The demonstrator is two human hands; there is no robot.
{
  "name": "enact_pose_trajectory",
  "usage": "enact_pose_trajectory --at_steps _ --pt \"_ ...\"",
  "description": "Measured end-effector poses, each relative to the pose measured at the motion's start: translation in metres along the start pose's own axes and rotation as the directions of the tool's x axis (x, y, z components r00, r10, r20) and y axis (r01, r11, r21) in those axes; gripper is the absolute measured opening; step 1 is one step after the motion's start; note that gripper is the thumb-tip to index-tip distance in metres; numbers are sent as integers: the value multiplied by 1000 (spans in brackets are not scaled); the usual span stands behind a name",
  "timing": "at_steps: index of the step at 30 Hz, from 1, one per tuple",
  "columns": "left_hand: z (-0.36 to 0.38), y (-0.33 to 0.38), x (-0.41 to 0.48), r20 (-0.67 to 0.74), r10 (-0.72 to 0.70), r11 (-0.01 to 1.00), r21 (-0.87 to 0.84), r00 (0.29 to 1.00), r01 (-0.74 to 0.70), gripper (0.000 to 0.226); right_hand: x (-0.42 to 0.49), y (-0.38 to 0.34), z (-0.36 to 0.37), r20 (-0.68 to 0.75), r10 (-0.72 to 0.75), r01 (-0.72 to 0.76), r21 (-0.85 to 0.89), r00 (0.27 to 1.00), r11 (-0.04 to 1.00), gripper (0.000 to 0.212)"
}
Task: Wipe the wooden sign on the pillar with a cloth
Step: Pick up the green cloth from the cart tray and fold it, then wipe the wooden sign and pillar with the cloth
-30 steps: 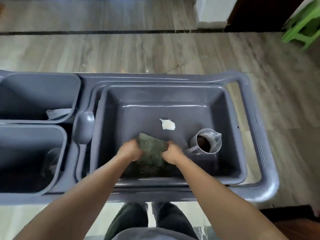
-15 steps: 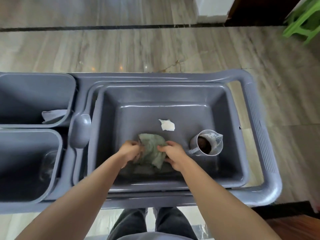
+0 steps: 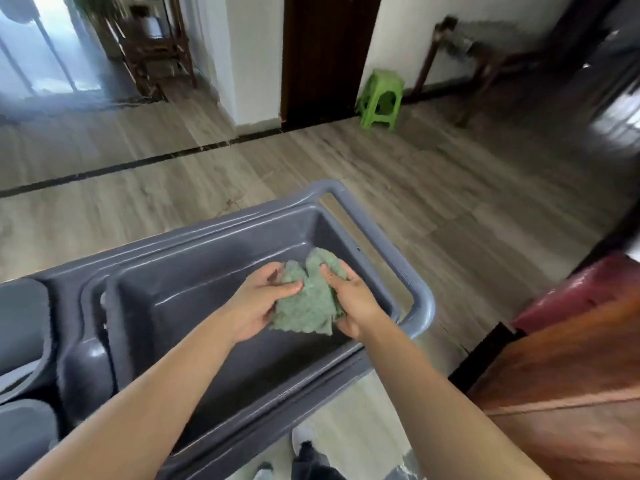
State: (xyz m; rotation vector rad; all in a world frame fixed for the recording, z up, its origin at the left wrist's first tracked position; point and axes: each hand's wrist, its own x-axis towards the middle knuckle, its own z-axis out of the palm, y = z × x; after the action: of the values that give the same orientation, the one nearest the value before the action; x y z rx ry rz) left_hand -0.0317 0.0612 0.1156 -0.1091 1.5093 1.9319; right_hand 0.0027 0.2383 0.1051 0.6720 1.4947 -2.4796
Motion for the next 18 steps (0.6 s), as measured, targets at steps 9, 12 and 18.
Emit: enact_pose_trajectory --at_steps 9,12,18 --pt "205 -5 -3 448 12 984 156 894 -91 29 -166 -95 -118 -238 -176 202 87 955 976 66" --pt "298 -14 -22 590 -33 969 218 807 -120 28 -242 -115 -177 -283 -245 304 189 927 934 67" --pt "494 -35 -93 807 -68 908 293 587 -298 19 -418 -159 -285 -514 -417 549 132 749 825 65"
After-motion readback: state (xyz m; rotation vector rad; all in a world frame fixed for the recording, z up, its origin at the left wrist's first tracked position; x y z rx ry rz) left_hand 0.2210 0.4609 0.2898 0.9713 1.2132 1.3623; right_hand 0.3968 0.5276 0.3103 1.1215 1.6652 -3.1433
